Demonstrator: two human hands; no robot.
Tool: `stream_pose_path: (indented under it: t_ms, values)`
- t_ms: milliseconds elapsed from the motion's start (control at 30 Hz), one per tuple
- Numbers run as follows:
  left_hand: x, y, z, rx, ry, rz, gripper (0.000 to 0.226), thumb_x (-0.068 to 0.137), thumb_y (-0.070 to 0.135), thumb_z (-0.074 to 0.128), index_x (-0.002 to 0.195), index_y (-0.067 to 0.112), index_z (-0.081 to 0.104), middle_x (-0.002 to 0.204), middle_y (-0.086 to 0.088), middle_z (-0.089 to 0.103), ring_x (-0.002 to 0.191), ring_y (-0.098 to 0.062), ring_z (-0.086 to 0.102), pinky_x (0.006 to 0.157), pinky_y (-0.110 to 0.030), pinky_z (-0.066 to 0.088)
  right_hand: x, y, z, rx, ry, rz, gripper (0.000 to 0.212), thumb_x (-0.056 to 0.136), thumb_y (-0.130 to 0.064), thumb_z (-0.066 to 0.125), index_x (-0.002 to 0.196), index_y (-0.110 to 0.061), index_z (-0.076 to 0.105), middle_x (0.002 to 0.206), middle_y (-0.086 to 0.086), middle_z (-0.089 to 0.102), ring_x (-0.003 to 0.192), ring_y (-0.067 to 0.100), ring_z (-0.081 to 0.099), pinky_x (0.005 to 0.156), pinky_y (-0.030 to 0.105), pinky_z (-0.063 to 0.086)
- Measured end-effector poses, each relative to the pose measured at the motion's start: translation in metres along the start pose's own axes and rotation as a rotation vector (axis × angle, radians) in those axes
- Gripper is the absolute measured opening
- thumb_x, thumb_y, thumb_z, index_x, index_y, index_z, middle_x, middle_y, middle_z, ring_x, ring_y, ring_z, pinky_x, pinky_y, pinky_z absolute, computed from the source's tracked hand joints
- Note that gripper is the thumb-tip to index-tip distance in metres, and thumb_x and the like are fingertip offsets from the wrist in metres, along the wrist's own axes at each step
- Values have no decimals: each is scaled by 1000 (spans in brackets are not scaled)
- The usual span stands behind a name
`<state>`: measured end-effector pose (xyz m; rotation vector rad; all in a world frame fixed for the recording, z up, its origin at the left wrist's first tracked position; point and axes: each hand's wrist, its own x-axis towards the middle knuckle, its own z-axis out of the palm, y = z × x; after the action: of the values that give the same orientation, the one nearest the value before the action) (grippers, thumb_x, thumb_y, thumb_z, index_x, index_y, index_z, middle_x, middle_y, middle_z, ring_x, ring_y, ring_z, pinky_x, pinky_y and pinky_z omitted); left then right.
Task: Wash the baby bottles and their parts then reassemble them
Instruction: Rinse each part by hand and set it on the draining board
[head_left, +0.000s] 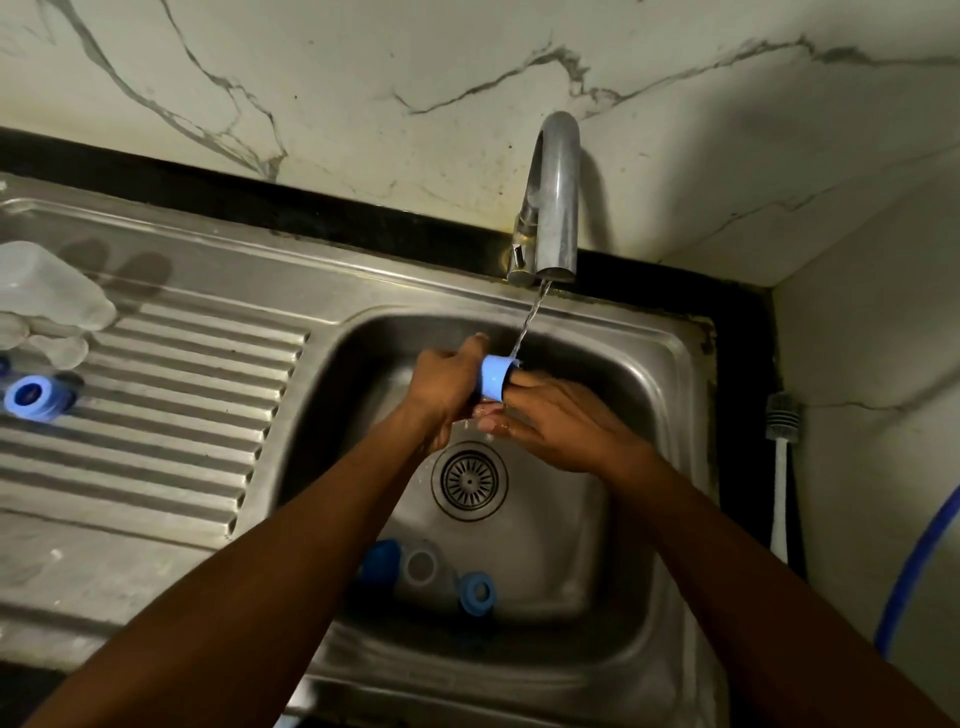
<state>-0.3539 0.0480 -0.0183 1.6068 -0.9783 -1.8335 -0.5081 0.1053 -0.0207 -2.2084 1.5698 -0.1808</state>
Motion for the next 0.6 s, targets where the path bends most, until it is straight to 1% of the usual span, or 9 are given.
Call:
stream_pose_path:
  t_ms: [67,133,167,233,300,400,467,533,600]
  values:
    - [1,10,5,-2,20,-33,36,102,31,46,106,2,66,79,-12,69,56,-18,65,48,-26,50,2,6,-6,-186,66,-71,59,98,-65,30,140,-30,51,140,-5,56,119,20,51,89,35,50]
    - [1,24,10,12,-14,-22,34,103,28,40,103,4,64,76,-11,63,54,-16,58,46,-23,45,4,5,-2,-87,180,-18,59,100,-61,29,139,-24,53,134,-1,60,117,19,54,91,36,50]
    - [1,30,13,47,-44,3,32,104,26,38,98,6,63,77,-11,62,57,-17,57,49,-23,45,7,2,4,103,240,69,58,101,-58,30,133,-19,58,126,4,65,111,20,60,91,39,52]
    - [-4,30,19,105,-136,106,33,106,21,38,96,4,63,83,-15,65,66,-19,60,58,-27,48,12,-11,16,716,433,310,49,104,-49,35,108,-12,67,86,8,72,75,18,68,71,38,56]
    - [-7,17,27,47,-156,206,31,105,16,44,101,-4,66,91,-24,69,76,-23,64,68,-32,50,17,-22,19,1259,588,516,36,106,-39,41,97,-15,66,67,6,65,52,15,57,53,30,48]
    - [-8,-2,36,9,-151,351,17,99,17,58,96,4,70,88,-12,73,80,-19,70,72,-30,56,24,-29,16,1720,630,784,28,102,-35,52,97,-15,71,74,4,71,58,13,61,51,22,46]
    - [-5,-6,38,64,-183,433,16,94,18,66,103,7,73,95,-9,76,91,-22,73,83,-34,59,26,-33,14,1973,572,875,22,97,-32,60,90,-14,68,63,-1,63,49,4,55,42,13,38]
    - [-3,-3,36,135,-190,503,20,90,15,72,108,8,72,102,-7,76,97,-20,73,89,-32,58,30,-36,14,2191,508,796,18,89,-32,66,91,-14,68,67,-2,63,57,5,58,51,12,41]
    - [1,-3,34,221,-159,581,16,90,16,72,103,8,71,96,-6,75,90,-18,72,85,-32,59,33,-35,10,2286,492,776,23,98,-28,53,94,-11,68,79,2,72,72,8,69,69,16,50]
